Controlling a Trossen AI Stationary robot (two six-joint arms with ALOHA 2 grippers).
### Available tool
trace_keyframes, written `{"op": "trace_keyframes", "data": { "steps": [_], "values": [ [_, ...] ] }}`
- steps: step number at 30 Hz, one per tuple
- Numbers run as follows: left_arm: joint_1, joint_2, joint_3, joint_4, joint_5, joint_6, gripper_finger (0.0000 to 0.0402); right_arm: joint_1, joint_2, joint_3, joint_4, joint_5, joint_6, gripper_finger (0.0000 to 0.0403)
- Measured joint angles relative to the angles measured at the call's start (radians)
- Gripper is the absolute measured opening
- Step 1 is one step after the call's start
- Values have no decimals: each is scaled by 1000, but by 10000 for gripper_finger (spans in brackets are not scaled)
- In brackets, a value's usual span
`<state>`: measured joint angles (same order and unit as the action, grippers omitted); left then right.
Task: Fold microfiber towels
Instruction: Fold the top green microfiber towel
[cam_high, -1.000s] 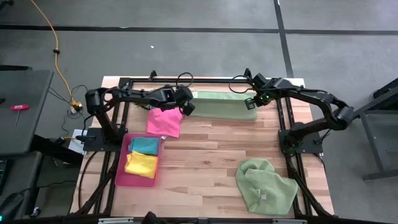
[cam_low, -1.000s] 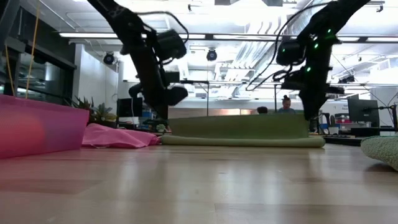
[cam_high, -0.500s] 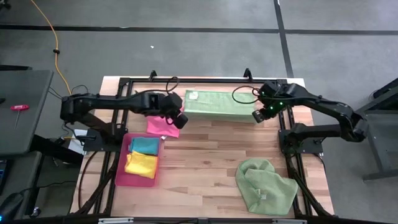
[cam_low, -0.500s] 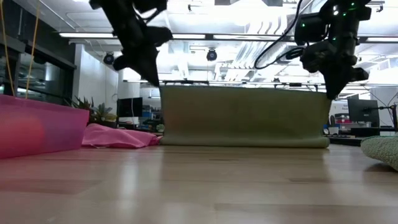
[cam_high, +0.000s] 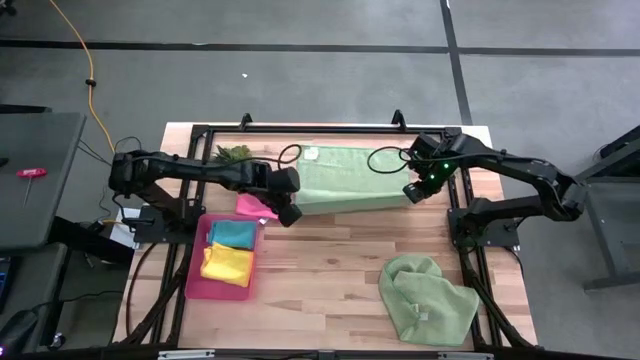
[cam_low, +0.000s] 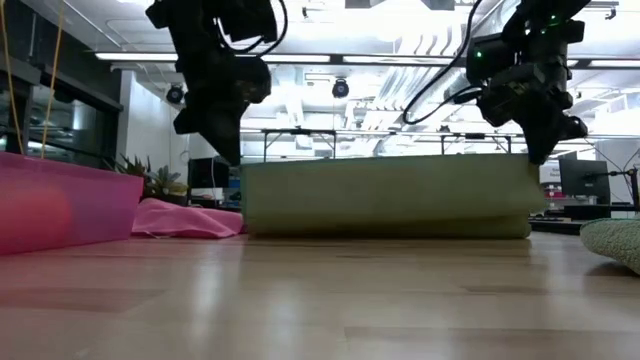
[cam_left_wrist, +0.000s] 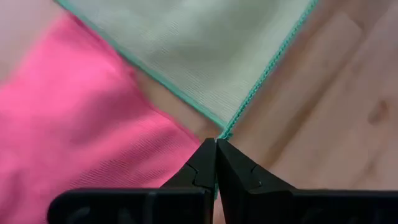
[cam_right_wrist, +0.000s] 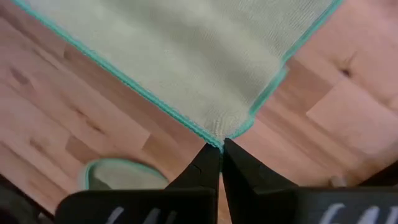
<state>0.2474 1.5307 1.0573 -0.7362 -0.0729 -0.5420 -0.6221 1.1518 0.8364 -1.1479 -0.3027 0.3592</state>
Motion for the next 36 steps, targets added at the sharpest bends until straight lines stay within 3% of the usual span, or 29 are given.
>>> {"op": "trace_keyframes", "data": {
  "steps": [6, 11, 16, 19, 30, 36],
  "values": [
    [70, -10, 2, 16, -198, 52, 0, -53, 0, 0, 84, 86, 39, 0],
    [153, 3, 2, 52, -211, 119, 0, -75, 0, 0, 142, 121, 89, 0],
    [221, 26, 2, 164, -247, 157, 0, -77, 22, 0, 195, 247, 148, 0],
    [254, 37, 0, 204, -255, 195, 0, -78, 48, 0, 226, 270, 181, 0],
    [296, 88, 2, 303, -333, 216, 0, -80, 170, 0, 326, 433, 237, 0],
    [296, 152, 1, 343, -373, 231, 0, -79, 207, 0, 305, 451, 291, 0]
  ]
}}
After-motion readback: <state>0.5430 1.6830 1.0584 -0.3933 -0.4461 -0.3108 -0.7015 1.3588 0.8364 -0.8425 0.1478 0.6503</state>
